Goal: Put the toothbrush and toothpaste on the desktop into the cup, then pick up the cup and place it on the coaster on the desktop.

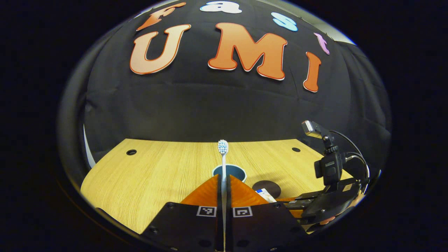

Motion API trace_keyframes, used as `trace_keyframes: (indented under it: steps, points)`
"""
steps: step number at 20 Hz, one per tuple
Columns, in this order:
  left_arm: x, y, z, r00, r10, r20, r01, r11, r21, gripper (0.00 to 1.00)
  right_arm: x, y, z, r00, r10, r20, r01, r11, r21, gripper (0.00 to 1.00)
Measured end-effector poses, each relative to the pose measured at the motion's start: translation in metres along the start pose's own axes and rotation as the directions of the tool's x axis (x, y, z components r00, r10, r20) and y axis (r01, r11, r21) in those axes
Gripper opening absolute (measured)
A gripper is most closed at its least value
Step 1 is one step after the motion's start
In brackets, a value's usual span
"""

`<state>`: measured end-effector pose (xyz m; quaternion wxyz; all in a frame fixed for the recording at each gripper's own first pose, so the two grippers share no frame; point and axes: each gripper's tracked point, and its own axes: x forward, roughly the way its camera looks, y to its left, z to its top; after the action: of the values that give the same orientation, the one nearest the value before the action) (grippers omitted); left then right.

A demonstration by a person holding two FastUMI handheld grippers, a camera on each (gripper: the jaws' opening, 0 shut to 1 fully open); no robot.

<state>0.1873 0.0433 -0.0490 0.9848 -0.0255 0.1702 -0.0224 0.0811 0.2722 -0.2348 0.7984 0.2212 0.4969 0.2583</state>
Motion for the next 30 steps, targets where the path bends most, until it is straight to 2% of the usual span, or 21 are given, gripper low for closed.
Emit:
trace_keyframes:
  steps: [7,12,15,20,25,27,30]
  points:
    - [0.016,-0.004,0.041,0.987,0.011,0.16,-0.015,1.0,0.022,0.02,-0.034,0.001,0.037,0.984,0.052,0.169,-0.05,0.999,-0.021,0.05]
    - [0.03,-0.003,0.08,0.949,0.038,0.313,-0.057,0.997,0.049,0.02,-0.054,0.002,0.042,0.948,0.047,0.315,-0.033,0.998,-0.051,0.05]
    - [0.042,-0.008,0.095,0.929,0.04,0.368,-0.066,0.996,0.06,0.02,-0.062,0.004,0.048,0.915,0.03,0.403,0.001,0.997,-0.077,0.05]
    - [0.076,-0.01,0.092,0.924,0.037,0.38,-0.067,0.996,0.066,0.02,-0.098,0.012,0.064,0.852,0.014,0.523,0.056,0.991,-0.118,0.05]
    - [0.108,-0.01,0.077,0.929,0.034,0.368,-0.06,0.996,0.06,0.02,-0.131,0.009,0.076,0.807,0.01,0.591,0.073,0.991,-0.115,0.05]
    - [0.115,-0.01,0.07,0.933,0.034,0.359,-0.057,0.997,0.052,0.02,-0.129,0.008,0.077,0.796,0.003,0.605,0.089,0.988,-0.122,0.05]
    - [0.123,-0.011,0.06,0.939,0.03,0.342,-0.044,0.998,0.034,0.02,-0.13,0.004,0.08,0.793,-0.025,0.609,0.116,0.987,-0.111,0.05]
